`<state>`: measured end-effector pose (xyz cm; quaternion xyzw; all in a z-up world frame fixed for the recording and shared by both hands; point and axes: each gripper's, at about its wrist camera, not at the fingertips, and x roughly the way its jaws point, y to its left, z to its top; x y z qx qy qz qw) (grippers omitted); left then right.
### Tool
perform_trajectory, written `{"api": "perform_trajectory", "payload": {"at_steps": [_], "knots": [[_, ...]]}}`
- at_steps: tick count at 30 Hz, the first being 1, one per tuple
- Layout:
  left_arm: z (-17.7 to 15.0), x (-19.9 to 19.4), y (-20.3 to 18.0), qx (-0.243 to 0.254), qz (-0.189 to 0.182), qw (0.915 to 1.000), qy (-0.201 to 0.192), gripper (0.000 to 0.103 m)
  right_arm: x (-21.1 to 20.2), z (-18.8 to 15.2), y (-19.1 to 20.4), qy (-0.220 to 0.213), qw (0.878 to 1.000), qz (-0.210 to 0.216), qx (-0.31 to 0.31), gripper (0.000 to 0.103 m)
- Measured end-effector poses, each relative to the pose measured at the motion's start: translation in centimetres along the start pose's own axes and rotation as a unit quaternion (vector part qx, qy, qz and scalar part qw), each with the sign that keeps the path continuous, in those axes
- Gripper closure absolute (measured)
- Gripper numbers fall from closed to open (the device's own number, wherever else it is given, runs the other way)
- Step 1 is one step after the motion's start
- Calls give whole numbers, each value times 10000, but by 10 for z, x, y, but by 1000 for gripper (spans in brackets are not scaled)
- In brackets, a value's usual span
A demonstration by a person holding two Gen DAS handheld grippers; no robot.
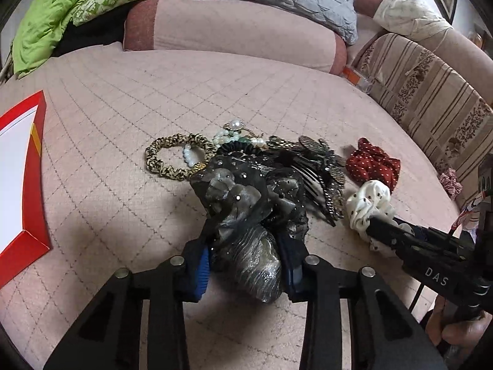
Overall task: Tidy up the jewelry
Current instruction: 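Grasp the black sheer scrunchie with left gripper while right grasps white cherry scrunchie, then carry both scrunchies to the tray and open both grippers to release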
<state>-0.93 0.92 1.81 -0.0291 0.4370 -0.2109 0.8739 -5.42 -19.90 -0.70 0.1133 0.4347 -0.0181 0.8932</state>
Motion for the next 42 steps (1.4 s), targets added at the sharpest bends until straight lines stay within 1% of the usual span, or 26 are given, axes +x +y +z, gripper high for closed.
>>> {"api": "perform_trajectory", "payload": {"at_steps": [1, 2, 5, 7, 11, 17, 19, 22, 27, 32, 37, 42], "knots": [[0, -2, 0, 12, -6, 10000, -32, 70, -2, -1, 1, -68, 10000, -4, -28, 76], [-1, -4, -1, 32, -21, 10000, -69, 70, -8, -1, 3, -167, 9998, 62, -104, 80], [-1, -12, -2, 44, -58, 9998, -197, 71, -20, -3, 8, -425, 9987, 45, -266, 83], [0, -19, -2, 69, -75, 9995, -315, 75, -30, -3, 7, -628, 9975, 172, -257, 83], [2, -33, -3, 70, -68, 9984, -554, 76, -49, -3, 10, -1038, 9934, 398, -264, 83], [2, -54, 0, 112, -16, 9964, -836, 77, -64, -5, 23, -1369, 9878, 643, -382, 83], [2, -64, 3, 141, 44, 9952, -971, 77, -68, -5, 31, -1488, 9853, 702, -463, 83], [2, -79, 11, 134, 173, 9932, -1145, 77, -71, -5, 45, -1534, 9829, 829, -595, 83], [5, -98, 41, -148, 416, 9909, -1270, 77, -74, -7, 67, -1537, 9792, 1044, -812, 83], [5, -119, 87, -573, 657, 9863, -1398, 77, -72, -4, 104, -1392, 9761, 1356, -978, 83], [6, -147, 148, -1110, 870, 9769, -1604, 77, -67, 2, 150, -1298, 9704, 1592, -1273, 83], [11, -163, 208, -1633, 1008, 9680, -1616, 77, -53, 21, 198, -1036, 9664, 1922, -1358, 83]]}}
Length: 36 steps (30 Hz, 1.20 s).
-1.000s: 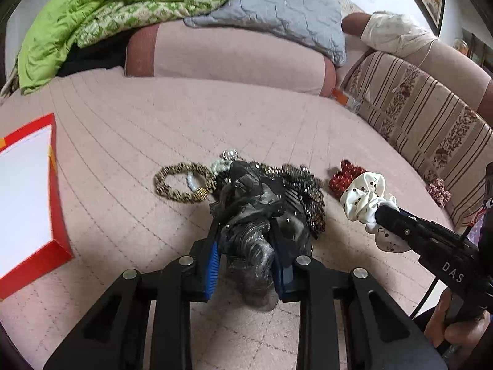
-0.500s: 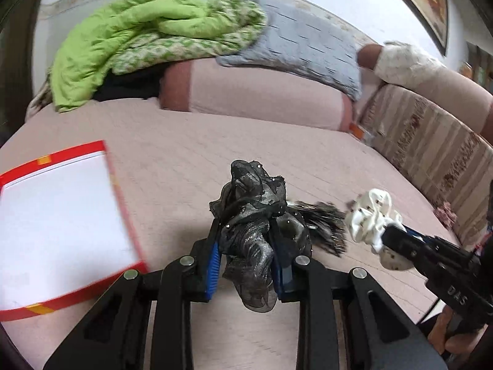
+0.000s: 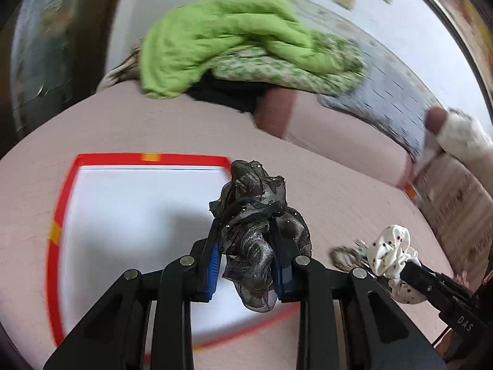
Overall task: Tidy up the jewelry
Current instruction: 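Carry both scrunchies to the tray and open both grippers to release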
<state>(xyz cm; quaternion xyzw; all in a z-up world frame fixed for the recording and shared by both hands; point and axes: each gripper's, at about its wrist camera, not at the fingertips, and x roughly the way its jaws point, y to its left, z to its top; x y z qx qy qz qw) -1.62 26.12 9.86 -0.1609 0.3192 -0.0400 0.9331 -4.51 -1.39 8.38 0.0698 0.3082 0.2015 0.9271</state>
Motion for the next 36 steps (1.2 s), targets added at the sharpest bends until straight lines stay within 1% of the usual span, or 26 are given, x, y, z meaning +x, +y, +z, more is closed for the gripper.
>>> {"api": "perform_trajectory", "payload": {"at_steps": [1, 4, 6, 10, 14, 16, 20, 25, 31, 34, 35, 36], "knots": [[6, 2, 16, -177, 74, 9998, -2, 77, 10, 7, 7, 71, 9999, 96, 13, 83], [17, 6, 45, -390, 288, 9988, -11, 77, 33, 20, 25, 185, 9995, 260, 5, 83], [23, 11, 58, -460, 398, 9981, -10, 77, 49, 30, 39, 252, 9990, 356, -61, 83], [37, 22, 80, -644, 484, 9967, 35, 77, 80, 45, 68, 364, 9978, 476, -268, 83], [46, 36, 98, -769, 585, 9953, 108, 77, 111, 56, 86, 524, 9964, 574, -348, 83], [47, 44, 107, -841, 620, 9943, 198, 77, 129, 62, 95, 580, 9959, 558, -406, 83], [48, 54, 116, -905, 658, 9931, 340, 77, 171, 70, 104, 782, 9947, 561, -351, 83], [52, 69, 125, -1020, 703, 9909, 525, 77, 211, 74, 109, 980, 9932, 529, -352, 83], [55, 81, 125, -1003, 734, 9903, 614, 77, 243, 76, 111, 1097, 9922, 480, -334, 83], [55, 87, 127, -1064, 831, 9886, 665, 76, 256, 77, 110, 1130, 9919, 470, -329, 80], [55, 87, 128, -1073, 868, 9882, 661, 76, 259, 77, 110, 1135, 9920, 446, -342, 78], [55, 87, 129, -1079, 935, 9875, 660, 71, 262, 78, 109, 1132, 9922, 404, -336, 76]]}}
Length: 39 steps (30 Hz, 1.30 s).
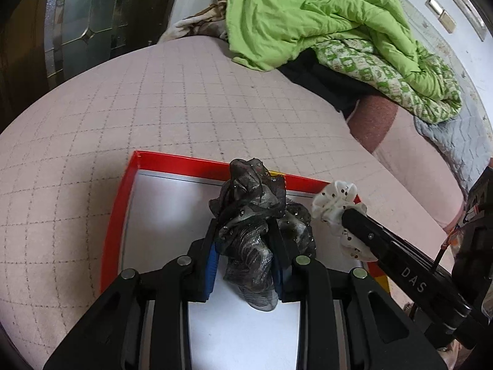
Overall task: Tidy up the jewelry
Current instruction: 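Carry both scrunchies to the tray and open both grippers to release, then withdraw both grippers from the tray back toward the remaining accessories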
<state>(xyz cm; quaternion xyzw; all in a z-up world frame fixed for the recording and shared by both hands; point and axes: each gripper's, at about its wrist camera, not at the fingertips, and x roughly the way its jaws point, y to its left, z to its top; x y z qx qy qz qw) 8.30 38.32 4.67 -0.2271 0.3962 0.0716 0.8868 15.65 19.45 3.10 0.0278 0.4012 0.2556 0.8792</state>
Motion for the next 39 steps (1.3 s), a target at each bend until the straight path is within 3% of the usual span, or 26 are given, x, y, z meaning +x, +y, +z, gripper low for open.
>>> {"api": "perform_trajectory", "payload": {"at_steps": [1, 3, 5, 9, 20, 28, 34, 39], "knots": [[0, 0, 1, -7, 64, 10000, -12, 67, 2, 1, -2, -3, 10000, -30, 36, 73], [0, 0, 1, -11, 148, 9999, -28, 51, 5, 1, -7, 22, 9999, -26, 122, 47], [-1, -1, 2, -14, 217, 9998, -52, 43, 2, 0, -12, -58, 9997, -76, 209, 34], [-1, -9, 3, -26, 306, 9994, -182, 40, -16, -5, -14, -267, 9993, -26, 278, 21], [-23, -36, 7, 89, 495, 9986, -163, 40, -50, -39, -30, -165, 9985, -317, 416, 18], [-61, -66, -22, 468, 435, 9974, -323, 40, -105, -77, -53, -231, 9961, -513, 678, 18], [-89, -106, -54, 780, 116, 9933, -845, 39, -161, -98, -65, -523, 9929, -303, 1021, 18], [-115, -132, -92, 1095, -149, 9858, -1264, 33, -213, -114, -67, -831, 9927, -329, 805, 18]]}}
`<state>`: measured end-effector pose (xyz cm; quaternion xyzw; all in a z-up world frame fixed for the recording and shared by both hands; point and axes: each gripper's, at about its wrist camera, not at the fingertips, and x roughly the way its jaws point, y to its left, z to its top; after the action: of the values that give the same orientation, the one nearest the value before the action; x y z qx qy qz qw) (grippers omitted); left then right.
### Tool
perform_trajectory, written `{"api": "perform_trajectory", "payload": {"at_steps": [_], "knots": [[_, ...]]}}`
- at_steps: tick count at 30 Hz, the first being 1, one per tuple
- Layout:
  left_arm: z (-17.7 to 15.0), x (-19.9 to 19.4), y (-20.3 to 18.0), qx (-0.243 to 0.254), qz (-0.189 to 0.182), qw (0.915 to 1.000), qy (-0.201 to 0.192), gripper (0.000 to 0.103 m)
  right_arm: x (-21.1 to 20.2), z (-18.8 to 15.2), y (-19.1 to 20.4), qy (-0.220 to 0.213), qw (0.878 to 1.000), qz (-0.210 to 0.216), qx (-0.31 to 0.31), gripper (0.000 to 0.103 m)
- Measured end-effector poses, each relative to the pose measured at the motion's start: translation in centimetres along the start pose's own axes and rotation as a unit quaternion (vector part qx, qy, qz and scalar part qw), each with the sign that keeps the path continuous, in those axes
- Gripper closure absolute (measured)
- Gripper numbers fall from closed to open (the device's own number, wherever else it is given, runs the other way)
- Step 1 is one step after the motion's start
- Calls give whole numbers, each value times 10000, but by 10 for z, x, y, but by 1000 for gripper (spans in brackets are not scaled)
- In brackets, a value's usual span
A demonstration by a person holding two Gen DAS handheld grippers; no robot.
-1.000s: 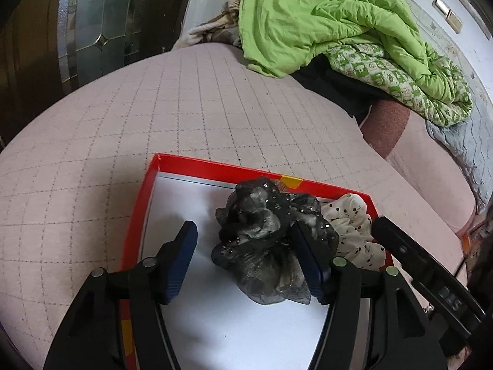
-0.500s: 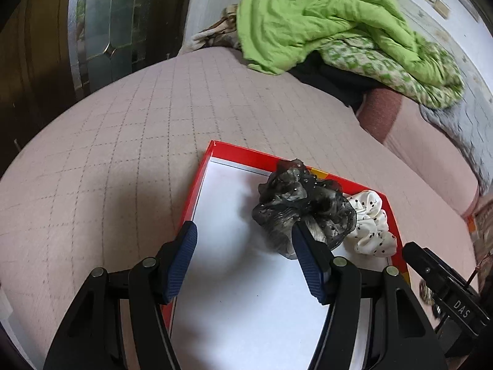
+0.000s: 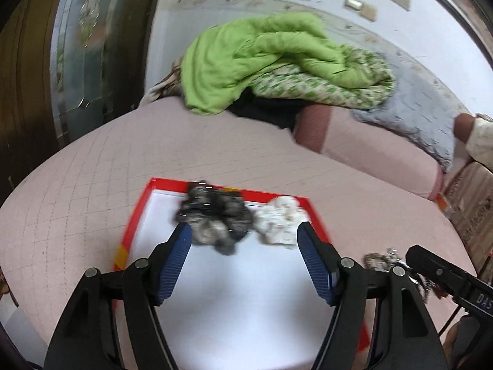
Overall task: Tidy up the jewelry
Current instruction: 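Withdraw both grippers from the tray back toward the remaining accessories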
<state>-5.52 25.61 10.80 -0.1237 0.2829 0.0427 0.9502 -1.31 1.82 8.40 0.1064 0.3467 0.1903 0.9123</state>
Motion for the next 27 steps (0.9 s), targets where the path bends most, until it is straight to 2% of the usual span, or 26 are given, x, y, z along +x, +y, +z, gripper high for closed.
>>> {"api": "perform_trajectory", "payload": {"at_steps": [4, 9, 14, 21, 27], "knots": [[-16, -10, -36, 351, -247, 9990, 110, 33, -37, -8, -16, -256, 9997, -3, 14, 18], [-35, -20, -84, 807, -584, 9944, 345, 33, -84, -22, -54, -575, 9977, -308, 189, 18], [-46, -31, -121, 987, -903, 9897, 502, 32, -122, -32, -100, -838, 9930, -697, 464, 18], [-66, -32, -169, 1319, -1205, 9805, 816, 32, -153, -45, -171, -1048, 9817, -1165, 1081, 18], [-83, -20, -196, 1469, -1311, 9739, 1126, 32, -161, -61, -231, -968, 9693, -1562, 1636, 18]]}}
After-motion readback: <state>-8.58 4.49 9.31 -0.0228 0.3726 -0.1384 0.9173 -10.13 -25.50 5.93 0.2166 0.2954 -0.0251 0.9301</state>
